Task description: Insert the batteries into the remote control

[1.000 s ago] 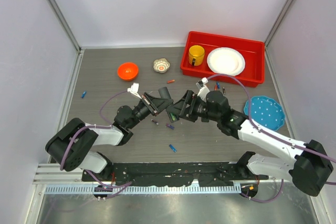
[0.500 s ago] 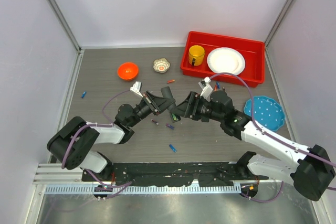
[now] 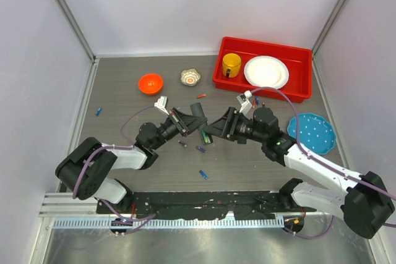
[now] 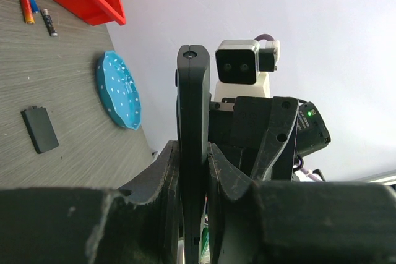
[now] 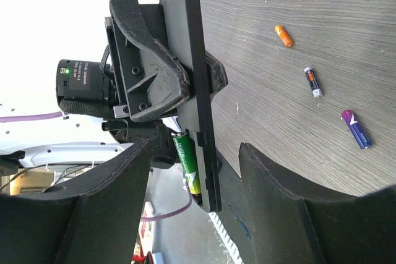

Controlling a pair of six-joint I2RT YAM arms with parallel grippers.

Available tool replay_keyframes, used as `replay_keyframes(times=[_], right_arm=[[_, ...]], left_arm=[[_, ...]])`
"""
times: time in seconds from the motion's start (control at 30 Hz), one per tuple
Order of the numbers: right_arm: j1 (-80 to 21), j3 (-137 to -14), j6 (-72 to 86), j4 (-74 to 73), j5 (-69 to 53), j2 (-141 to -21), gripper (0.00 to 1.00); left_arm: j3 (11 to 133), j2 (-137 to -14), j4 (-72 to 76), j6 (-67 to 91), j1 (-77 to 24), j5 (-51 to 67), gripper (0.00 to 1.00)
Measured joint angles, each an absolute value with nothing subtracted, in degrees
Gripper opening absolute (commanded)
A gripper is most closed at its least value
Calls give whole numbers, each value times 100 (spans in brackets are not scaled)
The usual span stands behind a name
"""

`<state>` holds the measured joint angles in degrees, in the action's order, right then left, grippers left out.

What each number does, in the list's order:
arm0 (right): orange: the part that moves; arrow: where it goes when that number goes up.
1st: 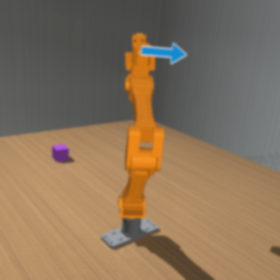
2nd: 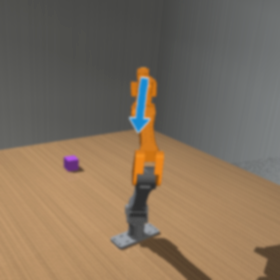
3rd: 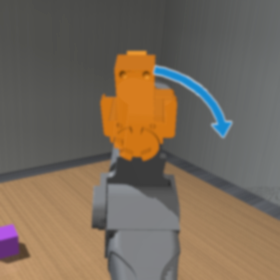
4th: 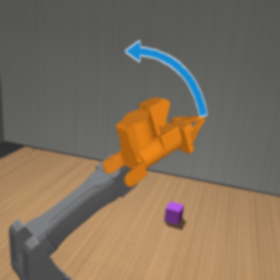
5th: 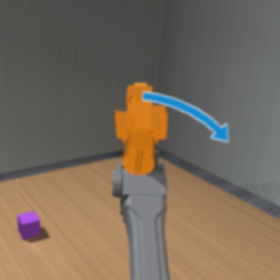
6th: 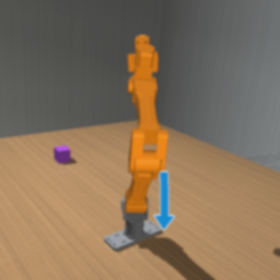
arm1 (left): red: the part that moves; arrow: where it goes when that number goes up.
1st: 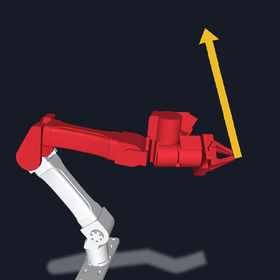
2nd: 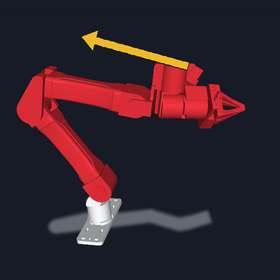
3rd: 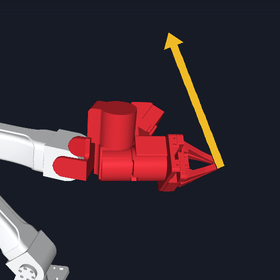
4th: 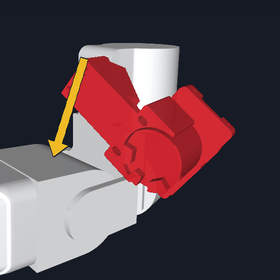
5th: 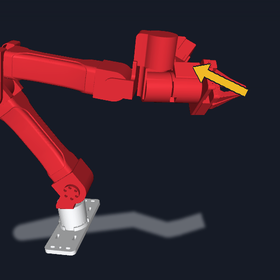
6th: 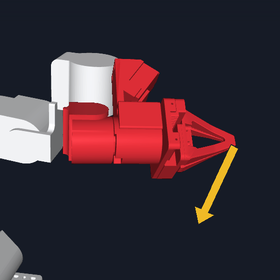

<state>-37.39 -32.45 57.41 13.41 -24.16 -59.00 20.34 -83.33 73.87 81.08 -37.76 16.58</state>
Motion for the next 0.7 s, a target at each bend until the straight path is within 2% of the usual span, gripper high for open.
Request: replay_keyframes(times=[0.7], right_arm=[[-3739, -3190, 5780, 1601, -2696, -6189, 49]], left_arm=[[2067, -8333, 7384, 8101, -3776, 1667, 0]])
